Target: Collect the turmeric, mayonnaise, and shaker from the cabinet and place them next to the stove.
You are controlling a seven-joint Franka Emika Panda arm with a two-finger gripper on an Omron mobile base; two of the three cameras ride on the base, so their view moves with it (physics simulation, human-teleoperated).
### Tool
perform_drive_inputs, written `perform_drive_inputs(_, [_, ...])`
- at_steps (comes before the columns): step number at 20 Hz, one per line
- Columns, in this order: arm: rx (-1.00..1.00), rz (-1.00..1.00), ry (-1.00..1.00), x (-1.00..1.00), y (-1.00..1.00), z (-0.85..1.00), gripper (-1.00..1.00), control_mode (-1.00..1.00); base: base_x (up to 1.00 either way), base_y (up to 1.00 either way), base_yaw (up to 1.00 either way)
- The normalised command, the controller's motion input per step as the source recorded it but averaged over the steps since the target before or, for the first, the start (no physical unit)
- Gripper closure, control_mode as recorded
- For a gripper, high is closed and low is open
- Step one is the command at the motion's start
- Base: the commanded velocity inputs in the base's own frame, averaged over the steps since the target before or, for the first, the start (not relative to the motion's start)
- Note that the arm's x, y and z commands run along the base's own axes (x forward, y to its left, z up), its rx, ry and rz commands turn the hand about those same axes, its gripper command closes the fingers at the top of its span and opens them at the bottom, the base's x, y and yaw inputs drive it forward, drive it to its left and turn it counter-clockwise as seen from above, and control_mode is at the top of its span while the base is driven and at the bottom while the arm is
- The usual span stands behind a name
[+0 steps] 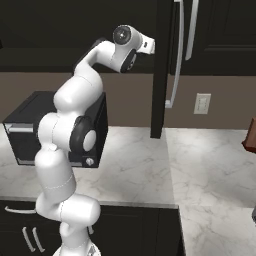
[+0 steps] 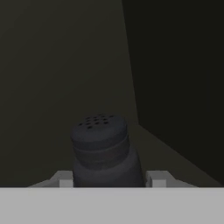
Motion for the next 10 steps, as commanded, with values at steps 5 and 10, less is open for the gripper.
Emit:
perform_drive_inputs(5, [0.00,0.00,0.00,0.00,0.00,-0.02,1.00,-1.00,0.00,0.00,0.00])
perform_drive_inputs(10, [0.00,0.00,0.00,-0.03,0.00,-0.02,1.00,-1.00,0.00,0.00,0.00])
